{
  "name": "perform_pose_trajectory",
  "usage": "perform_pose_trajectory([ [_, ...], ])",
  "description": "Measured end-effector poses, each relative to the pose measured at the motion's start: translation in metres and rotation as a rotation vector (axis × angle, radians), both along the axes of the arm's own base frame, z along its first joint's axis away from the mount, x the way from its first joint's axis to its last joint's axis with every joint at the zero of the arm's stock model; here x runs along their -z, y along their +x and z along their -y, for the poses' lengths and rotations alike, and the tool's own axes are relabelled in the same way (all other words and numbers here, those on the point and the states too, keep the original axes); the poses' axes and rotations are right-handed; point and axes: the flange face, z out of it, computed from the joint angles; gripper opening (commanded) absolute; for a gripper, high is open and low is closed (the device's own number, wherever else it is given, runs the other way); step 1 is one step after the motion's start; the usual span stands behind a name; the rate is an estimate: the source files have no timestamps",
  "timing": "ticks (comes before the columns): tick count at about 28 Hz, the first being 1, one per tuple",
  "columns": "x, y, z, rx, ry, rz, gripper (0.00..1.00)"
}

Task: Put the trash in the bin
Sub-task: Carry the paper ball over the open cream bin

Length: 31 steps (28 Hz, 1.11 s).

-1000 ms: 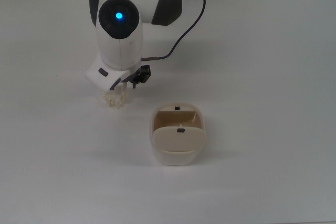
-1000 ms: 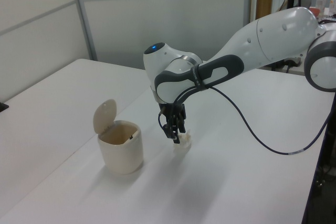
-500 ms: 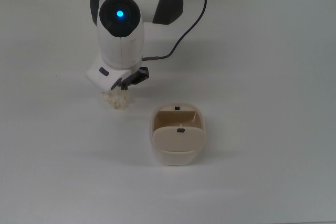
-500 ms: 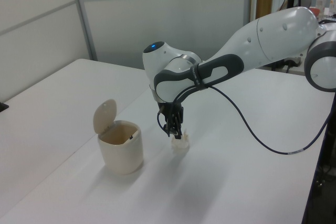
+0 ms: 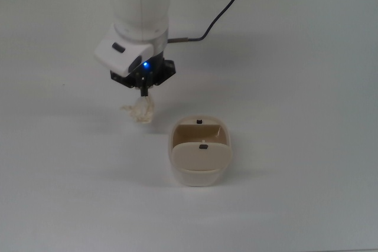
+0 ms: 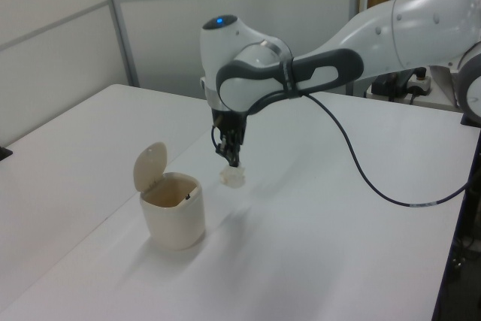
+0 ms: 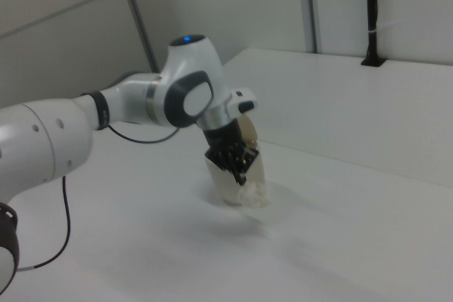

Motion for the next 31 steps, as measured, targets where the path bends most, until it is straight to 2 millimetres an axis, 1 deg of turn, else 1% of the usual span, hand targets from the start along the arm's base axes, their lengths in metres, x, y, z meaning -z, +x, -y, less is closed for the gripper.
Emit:
perform_pose_trajectory([
  [3,-0.018,0.002,-0.016,-0.022,0.02,0.048,0.0],
  [4,-0.025,0.005,-0.025,-0.034,0.038,0.09,0.0],
  [8,-0.042,0.016,-0.048,-0.063,0.1,0.237,0.0],
  [11,-0.048,0.022,-0.059,-0.078,0.122,0.318,0.0],
  [12,-0.049,0.024,-0.062,-0.082,0.128,0.34,0.03],
  [13,-0.048,0.026,-0.067,-0.089,0.133,0.359,0.08],
  [14,-0.047,0.027,-0.069,-0.092,0.136,0.366,0.16],
  [16,-0.043,0.029,-0.072,-0.096,0.139,0.371,0.46],
  [17,-0.04,0.029,-0.073,-0.096,0.14,0.371,0.51],
  [18,-0.036,0.03,-0.073,-0.097,0.141,0.367,0.54],
  [19,-0.034,0.031,-0.073,-0.096,0.141,0.364,0.6],
  [21,-0.027,0.033,-0.073,-0.095,0.142,0.354,0.98],
  [22,-0.025,0.033,-0.073,-0.095,0.142,0.351,1.0],
  [29,-0.014,0.034,-0.072,-0.093,0.141,0.331,1.0],
  [31,-0.009,0.031,-0.068,-0.087,0.134,0.291,1.0],
])
